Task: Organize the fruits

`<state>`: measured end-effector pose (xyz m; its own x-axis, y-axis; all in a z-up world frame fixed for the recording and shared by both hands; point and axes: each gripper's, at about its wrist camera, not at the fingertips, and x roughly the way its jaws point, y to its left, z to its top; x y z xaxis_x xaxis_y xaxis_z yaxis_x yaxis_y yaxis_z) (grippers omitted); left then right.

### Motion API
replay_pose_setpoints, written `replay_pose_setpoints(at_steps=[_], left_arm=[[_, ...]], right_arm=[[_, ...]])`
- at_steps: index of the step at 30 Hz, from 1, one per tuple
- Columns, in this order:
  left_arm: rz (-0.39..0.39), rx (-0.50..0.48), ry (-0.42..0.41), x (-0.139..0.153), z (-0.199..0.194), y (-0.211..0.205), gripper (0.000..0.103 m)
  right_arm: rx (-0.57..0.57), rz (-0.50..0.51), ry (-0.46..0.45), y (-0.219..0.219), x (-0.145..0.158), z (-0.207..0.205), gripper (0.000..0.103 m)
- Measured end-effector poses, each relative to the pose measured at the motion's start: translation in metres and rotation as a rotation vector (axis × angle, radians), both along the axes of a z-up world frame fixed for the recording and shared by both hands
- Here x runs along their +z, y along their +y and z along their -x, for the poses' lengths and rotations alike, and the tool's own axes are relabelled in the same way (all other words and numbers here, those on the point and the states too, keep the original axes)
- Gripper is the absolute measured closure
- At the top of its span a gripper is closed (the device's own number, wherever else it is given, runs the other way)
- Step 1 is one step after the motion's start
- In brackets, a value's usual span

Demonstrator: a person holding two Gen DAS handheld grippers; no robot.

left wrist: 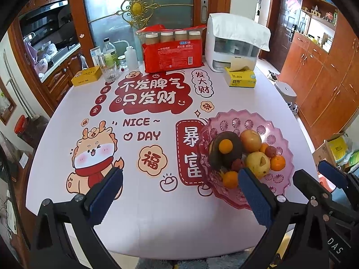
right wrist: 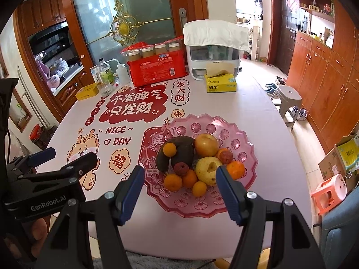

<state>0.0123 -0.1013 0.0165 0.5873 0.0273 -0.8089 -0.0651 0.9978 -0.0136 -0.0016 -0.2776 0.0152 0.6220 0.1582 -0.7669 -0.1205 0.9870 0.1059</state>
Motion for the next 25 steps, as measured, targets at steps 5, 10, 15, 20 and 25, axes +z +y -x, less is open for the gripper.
replay_pose_setpoints(at_steps=[5,10,15,20,25], left_arm=[[-0.001,-0.015,0.010,0.000,0.000,-0.001,0.001],[-0.002,-0.038,0.012,0.001,0.003,0.001,0.001],[0.003,-0.058,0.024,-0.002,-0.002,0.001,0.001],[0.005,-0.084,0.031,-0.005,-0.008,0.001,0.001],[0.000,-0.095,0.034,-0.004,-0.012,0.002,0.001]], right_arm=[[-0.003,0.000,0.008,-0.001,0.002,0.003,0.036],[-0.010,0.003,0.010,0.000,0.002,0.006,0.036],[-0.031,0.006,0.015,0.001,0.002,0.008,0.036],[-0.047,0.015,0.029,0.005,0.000,0.005,0.036],[-0.054,0.024,0.030,0.011,0.002,0.001,0.036]])
